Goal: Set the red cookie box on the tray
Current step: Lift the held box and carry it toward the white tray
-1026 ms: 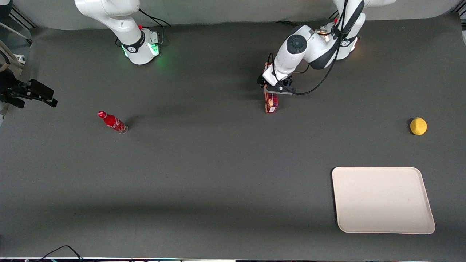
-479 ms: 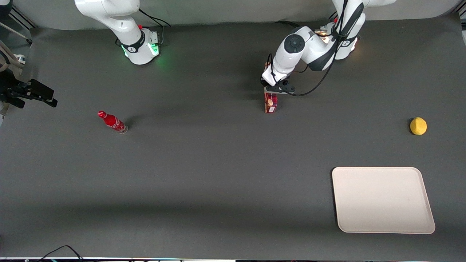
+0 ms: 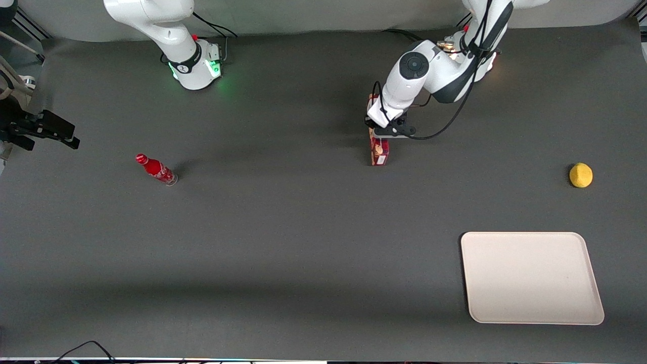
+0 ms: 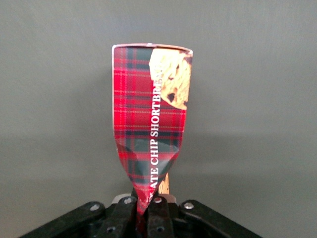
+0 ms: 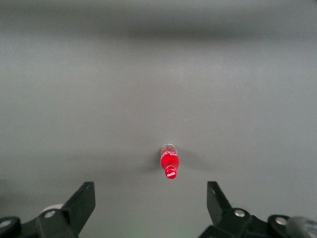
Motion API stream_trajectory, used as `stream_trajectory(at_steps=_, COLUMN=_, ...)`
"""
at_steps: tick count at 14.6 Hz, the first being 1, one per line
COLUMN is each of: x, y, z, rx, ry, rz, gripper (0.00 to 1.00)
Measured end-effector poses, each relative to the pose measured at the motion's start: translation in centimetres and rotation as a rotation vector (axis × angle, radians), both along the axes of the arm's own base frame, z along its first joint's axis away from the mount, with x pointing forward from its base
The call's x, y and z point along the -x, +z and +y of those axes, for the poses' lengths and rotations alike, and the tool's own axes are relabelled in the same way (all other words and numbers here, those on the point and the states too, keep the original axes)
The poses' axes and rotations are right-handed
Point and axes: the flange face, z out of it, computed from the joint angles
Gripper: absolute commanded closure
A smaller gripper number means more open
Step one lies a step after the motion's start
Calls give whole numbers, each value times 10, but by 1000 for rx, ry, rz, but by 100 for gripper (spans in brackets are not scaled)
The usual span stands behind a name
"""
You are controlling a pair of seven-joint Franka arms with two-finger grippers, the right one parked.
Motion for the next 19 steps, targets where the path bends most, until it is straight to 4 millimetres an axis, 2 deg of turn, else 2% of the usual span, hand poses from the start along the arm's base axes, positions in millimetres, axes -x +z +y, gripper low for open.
stream_trajectory(at_steps=2, x=-35, y=37, z=4, rx=-48, ry=44, rz=5, gripper=100)
stream_trajectory(at_steps=5, x=-91, y=108, z=24, rx=-108, ry=129, rz=21, gripper=100)
stream_trajectory(at_steps=7, x=-125, y=162, z=42, rx=-123, ry=184, rz=42, gripper=100)
stream_trajectory(at_steps=9, x=-153, y=213, z=71, rx=-131, ry=209, rz=76, gripper=100)
stream_trajectory(at_steps=12, x=-185, y=276, z=133, rx=-127, ry=207, rz=109, gripper=100)
stream_trajectory(at_steps=16, x=-216, y=344, z=243, rx=-86, ry=194, rz=87, gripper=100)
stream_trajectory(at_steps=18, x=-230, y=361, z=302, rx=-66, ry=184, rz=50, gripper=100)
stream_trajectory(at_steps=19, x=-239, y=362, z=330, rx=-59, ry=172, rz=38, gripper=100)
